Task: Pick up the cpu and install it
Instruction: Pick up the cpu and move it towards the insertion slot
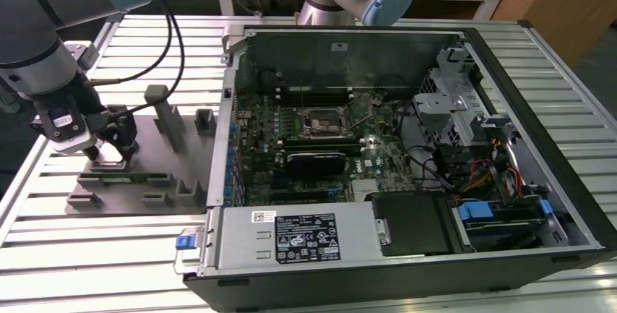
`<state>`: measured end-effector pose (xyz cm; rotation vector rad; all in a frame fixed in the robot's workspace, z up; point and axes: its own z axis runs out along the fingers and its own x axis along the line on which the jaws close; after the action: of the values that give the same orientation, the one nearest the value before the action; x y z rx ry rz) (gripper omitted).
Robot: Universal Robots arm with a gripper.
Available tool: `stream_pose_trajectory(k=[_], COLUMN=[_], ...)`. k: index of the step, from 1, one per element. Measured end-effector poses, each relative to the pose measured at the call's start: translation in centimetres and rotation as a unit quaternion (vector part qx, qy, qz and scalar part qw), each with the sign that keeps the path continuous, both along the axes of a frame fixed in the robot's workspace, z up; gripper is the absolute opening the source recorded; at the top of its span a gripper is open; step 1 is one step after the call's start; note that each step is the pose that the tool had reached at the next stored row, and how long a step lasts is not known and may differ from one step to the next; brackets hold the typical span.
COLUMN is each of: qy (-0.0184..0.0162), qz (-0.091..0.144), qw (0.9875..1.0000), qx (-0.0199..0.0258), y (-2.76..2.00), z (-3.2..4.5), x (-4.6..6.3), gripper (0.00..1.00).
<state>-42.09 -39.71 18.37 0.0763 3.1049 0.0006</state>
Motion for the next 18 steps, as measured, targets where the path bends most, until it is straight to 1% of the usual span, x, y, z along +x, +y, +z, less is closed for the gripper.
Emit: stream_pose_trajectory(k=[3, 4, 14, 16, 18], qy=[0.0001, 0.0001, -0.0001, 0.0, 0.0], qz=[0.0, 0.0, 0.0, 0.0, 0.0], qw=[1.0, 1.0, 1.0, 1.0, 1.0], qx=[-0.0001, -0.0001, 0.0, 0.0, 0.0], y=[0.0, 0.0, 0.0, 0.0, 0.0], z=[0.0, 0.0, 0.02, 0.16, 0.57], x=[-0.01, 0.0, 0.0, -0.01, -0.01], gripper=[0.61, 0.55, 0.54, 0.54, 0.54])
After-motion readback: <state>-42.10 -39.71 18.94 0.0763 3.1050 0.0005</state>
